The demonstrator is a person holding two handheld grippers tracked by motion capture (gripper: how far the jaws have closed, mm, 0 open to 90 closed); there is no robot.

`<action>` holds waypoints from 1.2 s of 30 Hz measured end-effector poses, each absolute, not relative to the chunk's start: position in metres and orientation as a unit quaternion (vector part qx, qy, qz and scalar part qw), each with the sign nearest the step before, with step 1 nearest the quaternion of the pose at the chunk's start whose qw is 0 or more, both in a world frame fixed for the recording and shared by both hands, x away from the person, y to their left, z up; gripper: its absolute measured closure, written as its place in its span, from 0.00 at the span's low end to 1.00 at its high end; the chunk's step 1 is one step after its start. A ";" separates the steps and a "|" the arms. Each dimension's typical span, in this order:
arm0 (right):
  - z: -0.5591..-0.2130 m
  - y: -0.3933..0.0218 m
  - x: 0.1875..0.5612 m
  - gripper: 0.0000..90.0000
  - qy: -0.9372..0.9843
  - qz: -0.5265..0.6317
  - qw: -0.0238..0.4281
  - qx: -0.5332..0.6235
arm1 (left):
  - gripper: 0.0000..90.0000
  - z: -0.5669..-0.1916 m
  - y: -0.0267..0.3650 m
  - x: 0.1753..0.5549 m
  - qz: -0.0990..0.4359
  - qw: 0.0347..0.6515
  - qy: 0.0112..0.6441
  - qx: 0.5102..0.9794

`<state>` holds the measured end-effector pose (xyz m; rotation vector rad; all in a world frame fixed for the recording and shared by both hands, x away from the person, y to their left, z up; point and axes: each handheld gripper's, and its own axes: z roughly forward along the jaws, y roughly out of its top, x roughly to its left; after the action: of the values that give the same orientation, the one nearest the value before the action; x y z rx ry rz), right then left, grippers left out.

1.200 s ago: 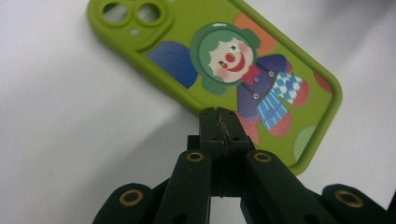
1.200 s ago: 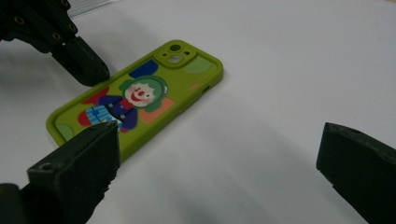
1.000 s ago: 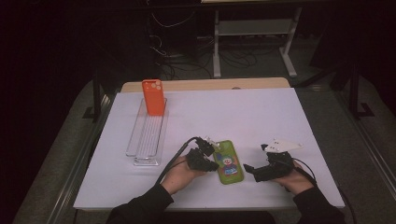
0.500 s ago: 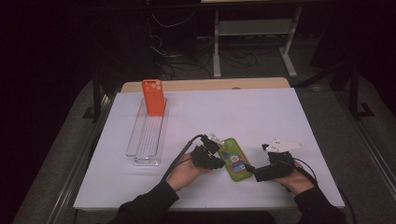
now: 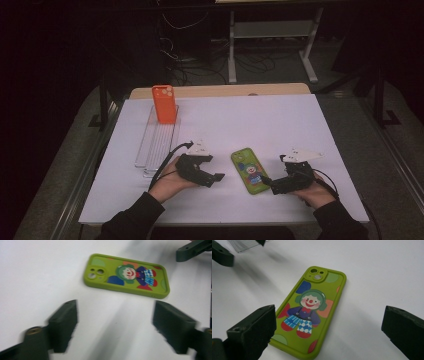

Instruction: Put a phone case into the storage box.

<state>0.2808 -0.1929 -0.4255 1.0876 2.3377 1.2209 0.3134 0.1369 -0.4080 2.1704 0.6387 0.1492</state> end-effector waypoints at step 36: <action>-0.441 -0.110 0.304 0.09 0.848 0.232 0.105 0.465 | 0.00 -0.409 0.150 0.314 0.071 0.448 0.254 0.854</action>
<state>0.3042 -0.1098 -0.4407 1.3719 2.4984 0.6842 0.3139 0.1505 -0.4092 2.1150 0.6282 0.1761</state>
